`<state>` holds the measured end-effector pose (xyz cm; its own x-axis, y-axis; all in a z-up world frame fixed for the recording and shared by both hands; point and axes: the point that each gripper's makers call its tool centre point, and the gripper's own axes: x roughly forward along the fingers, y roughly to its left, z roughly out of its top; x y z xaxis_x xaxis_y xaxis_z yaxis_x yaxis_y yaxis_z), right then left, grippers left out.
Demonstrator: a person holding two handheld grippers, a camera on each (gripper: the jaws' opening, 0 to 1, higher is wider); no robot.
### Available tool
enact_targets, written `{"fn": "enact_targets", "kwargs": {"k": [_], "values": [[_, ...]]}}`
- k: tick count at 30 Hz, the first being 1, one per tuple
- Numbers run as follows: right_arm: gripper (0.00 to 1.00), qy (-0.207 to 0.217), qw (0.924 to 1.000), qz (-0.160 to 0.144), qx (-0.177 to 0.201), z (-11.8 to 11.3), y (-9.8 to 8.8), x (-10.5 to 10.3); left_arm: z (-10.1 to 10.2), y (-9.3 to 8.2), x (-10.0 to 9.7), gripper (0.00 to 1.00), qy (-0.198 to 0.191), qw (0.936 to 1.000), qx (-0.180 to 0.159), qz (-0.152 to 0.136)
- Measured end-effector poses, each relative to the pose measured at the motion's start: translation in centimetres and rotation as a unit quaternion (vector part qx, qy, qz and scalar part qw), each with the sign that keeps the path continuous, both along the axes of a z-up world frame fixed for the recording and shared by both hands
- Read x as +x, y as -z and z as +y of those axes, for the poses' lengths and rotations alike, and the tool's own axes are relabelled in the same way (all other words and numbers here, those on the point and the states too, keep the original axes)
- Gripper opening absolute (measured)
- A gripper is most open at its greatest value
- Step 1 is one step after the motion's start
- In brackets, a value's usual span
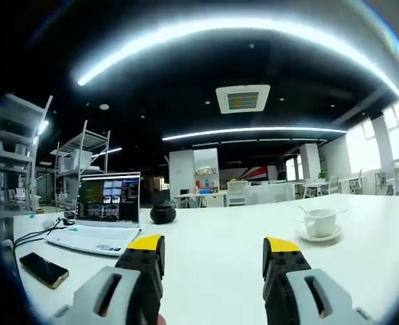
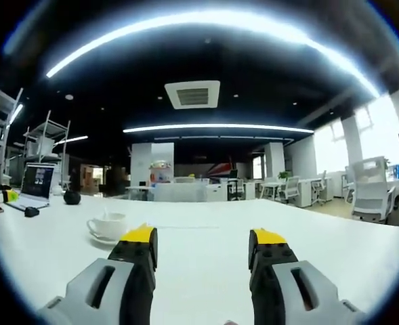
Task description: Tidy tabletop coffee trays, cups and spoons，present forward
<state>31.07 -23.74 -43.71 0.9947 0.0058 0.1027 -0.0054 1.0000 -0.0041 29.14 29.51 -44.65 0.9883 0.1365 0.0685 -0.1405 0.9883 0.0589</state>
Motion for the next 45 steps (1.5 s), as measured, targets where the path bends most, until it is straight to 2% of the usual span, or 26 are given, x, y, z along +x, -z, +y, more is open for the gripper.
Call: {"fn": "enact_targets", "kwargs": {"k": [45], "values": [[0.54,0.007,0.9999,0.009,0.003,-0.48,0.78,-0.01,-0.12,-0.39,0.22,0.59,-0.008,0.9999,-0.009,-0.002]]}}
